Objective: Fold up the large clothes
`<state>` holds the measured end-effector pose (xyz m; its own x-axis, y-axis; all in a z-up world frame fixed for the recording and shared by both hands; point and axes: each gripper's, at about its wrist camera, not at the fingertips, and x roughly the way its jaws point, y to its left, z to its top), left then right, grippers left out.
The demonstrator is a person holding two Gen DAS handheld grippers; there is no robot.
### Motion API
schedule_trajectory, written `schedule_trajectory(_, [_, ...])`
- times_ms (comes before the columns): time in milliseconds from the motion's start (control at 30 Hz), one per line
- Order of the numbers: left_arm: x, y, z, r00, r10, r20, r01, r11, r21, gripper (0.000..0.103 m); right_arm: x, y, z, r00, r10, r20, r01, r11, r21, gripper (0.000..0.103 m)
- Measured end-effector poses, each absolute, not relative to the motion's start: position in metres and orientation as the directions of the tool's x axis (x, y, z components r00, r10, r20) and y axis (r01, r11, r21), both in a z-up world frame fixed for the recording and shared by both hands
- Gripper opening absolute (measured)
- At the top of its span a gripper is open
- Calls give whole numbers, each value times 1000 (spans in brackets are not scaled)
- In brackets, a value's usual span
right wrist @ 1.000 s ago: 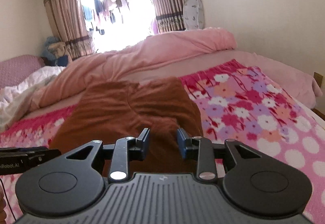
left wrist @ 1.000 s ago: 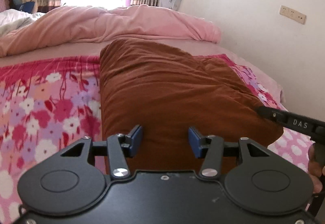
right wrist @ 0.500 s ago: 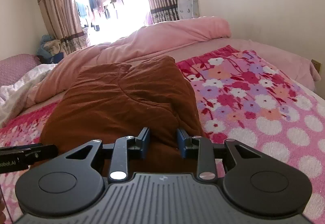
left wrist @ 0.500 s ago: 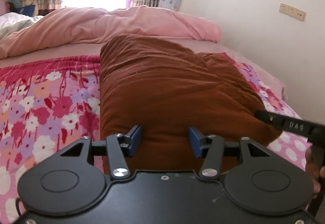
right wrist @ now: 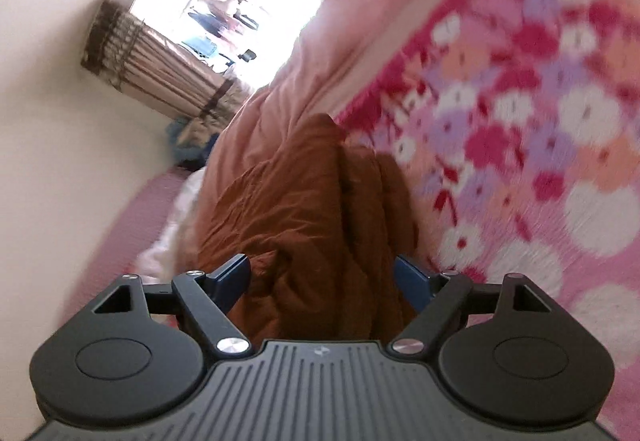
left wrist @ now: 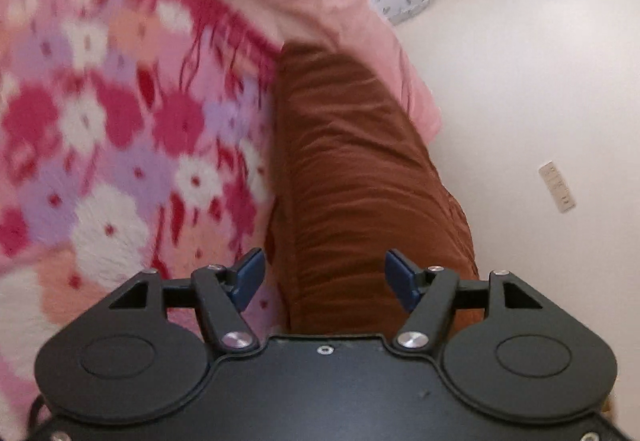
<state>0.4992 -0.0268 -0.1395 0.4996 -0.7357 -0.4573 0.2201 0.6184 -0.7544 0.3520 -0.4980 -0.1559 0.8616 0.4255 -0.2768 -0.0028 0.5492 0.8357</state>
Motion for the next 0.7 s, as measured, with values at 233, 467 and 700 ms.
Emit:
schedule_trajectory(233, [541,-37,-167,436,-817,-377,147,478,-866,76,390,-510,-193,832,498,-247,33,399,916,95])
schedule_trajectory(467, [573,-68,-165,379,-855,-354,179,443,-879,88,421,-506,-190,793,563,-233,-12,396,918,96])
schedule_trajectory(700, [591,-84,-162,342,-861,-377,199,459,-866,94,437,-499,-183,771,591,-236,-39,415,909,100])
